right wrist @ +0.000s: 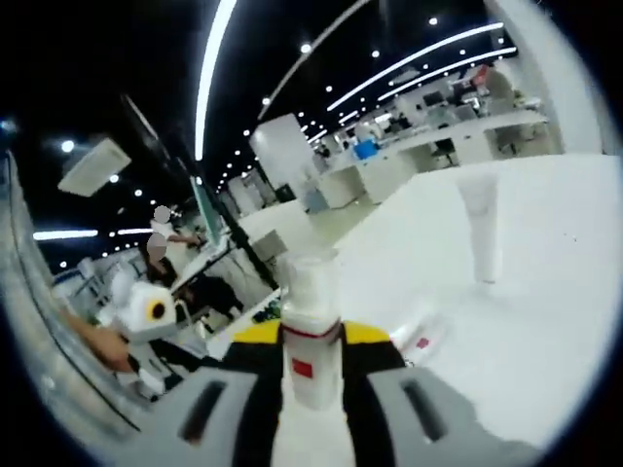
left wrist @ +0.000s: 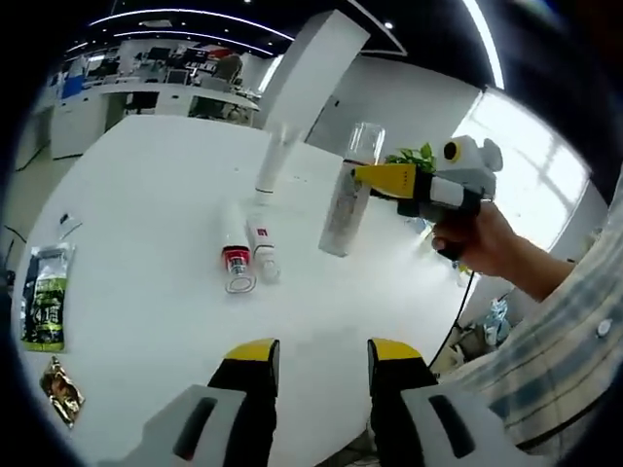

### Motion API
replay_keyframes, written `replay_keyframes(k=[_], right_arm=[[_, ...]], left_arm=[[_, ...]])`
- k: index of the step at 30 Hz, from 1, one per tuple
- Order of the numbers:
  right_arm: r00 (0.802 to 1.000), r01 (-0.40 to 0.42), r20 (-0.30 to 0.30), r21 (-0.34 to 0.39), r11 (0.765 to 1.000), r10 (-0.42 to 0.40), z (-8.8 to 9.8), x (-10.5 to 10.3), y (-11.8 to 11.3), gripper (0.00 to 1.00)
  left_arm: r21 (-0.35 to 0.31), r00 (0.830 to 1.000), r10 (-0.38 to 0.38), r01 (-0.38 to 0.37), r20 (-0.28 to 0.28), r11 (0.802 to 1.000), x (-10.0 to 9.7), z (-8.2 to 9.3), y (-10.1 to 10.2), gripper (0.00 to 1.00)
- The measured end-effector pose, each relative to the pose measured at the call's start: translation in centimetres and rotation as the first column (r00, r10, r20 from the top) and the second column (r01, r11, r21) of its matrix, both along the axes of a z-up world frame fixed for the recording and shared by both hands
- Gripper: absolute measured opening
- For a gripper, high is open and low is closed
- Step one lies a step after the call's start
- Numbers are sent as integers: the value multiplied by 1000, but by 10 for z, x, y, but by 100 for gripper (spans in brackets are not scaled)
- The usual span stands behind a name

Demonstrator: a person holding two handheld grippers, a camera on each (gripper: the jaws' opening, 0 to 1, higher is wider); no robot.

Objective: Arrange the skincare products in the storage area until every visible bottle or jar stands upright without overlapping.

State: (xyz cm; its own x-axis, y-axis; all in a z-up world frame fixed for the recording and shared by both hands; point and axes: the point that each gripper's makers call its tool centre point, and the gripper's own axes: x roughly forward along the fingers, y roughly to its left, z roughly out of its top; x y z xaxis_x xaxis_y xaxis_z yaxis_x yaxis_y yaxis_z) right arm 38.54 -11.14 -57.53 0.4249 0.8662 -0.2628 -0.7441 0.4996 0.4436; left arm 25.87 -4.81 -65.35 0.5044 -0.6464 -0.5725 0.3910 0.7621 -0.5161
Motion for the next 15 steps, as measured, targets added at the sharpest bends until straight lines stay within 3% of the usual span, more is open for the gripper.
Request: replay_keyframes(k=[7, 12, 15], right_arm=[[999, 35, 18, -41, 999, -34, -15, 24, -2, 20], [997, 55, 59, -84, 995, -51, -26, 38, 0, 20], [991, 90, 105, -121, 989, -78, -35, 57, -3, 20]], left_arm=[[20, 999, 31, -30, -25, 999, 0, -3, 13, 37], [33, 998, 46, -44, -48, 998, -3, -8, 22, 37], [40, 997, 53, -51, -60, 998, -6, -10, 26, 37]])
